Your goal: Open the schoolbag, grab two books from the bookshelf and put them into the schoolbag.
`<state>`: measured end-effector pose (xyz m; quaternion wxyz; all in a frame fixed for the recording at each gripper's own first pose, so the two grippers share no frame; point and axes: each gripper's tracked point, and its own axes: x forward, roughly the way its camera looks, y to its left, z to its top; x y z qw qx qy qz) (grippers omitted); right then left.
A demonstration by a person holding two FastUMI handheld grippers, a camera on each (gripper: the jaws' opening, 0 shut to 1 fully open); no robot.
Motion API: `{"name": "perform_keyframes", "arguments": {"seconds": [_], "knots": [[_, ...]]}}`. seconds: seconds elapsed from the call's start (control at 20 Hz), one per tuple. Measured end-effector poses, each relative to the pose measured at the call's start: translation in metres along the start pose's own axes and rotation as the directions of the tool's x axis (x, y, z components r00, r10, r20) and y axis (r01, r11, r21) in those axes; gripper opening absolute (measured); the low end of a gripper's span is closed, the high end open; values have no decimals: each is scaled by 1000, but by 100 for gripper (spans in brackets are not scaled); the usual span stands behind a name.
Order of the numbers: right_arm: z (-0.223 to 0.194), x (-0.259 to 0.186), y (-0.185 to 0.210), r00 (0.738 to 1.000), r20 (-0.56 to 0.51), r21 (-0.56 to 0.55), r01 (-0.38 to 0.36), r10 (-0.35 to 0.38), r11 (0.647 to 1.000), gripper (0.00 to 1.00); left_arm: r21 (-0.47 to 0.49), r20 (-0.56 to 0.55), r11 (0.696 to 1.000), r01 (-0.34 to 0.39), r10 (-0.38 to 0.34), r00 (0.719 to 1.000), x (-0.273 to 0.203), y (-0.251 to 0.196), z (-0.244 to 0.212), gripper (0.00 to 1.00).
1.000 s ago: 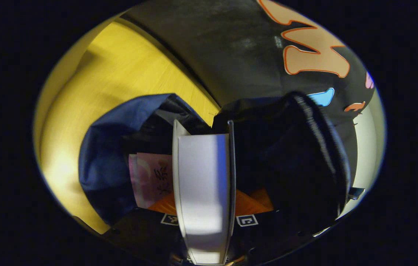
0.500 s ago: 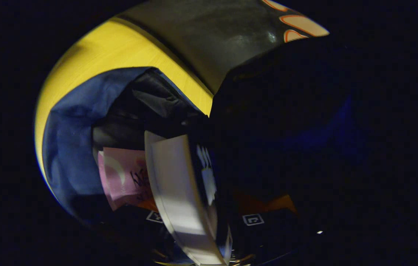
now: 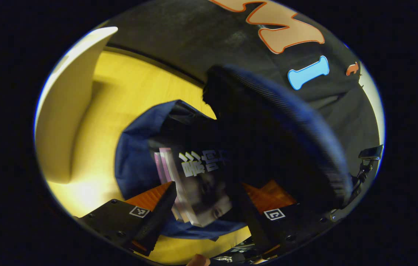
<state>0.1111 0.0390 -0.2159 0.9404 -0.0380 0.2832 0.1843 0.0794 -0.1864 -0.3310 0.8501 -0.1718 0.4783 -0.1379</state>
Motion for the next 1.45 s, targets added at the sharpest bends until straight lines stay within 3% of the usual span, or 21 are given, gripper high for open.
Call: {"name": "perform_keyframes", "arguments": {"seconds": [0.05,0.15,0.25,0.4,0.5,0.65,0.8,0.95,1.05,1.15,1.35,1.45], "knots": [[-2,-10,3,1000,0,-3,-6,6,1000,88,21,9,1000,-23,22,1000,-16,4,2,96],[-3,-29,11,1000,1,-7,-19,19,1000,89,34,27,998,-48,47,999,-45,7,4,92],[-1,-50,20,999,11,-3,-30,30,1000,94,39,51,996,-81,79,996,-74,10,9,96],[2,-84,31,999,13,32,-35,35,999,94,42,102,992,-122,118,988,-110,12,19,96],[18,-106,43,998,50,79,-47,43,996,94,60,131,987,-149,140,981,-135,12,24,95],[59,-128,41,986,167,120,-18,-2,993,94,103,234,979,-178,150,961,-168,-5,48,92],[104,-148,30,951,301,139,29,-70,990,94,153,392,962,-228,152,907,-212,-14,89,95],[137,-158,29,908,403,152,58,-115,987,94,199,537,926,-322,172,826,-241,-18,129,94],[158,-167,33,879,460,150,63,-126,987,94,197,625,900,-388,190,757,-260,-17,154,94],[169,-173,36,861,489,142,81,-141,987,94,200,671,881,-429,196,715,-276,-17,164,94],[179,-185,43,834,524,140,116,-173,983,92,258,727,823,-507,180,662,-302,-12,176,94],[179,-188,46,827,527,149,136,-195,979,92,296,731,802,-518,158,663,-305,-16,180,94]]}}
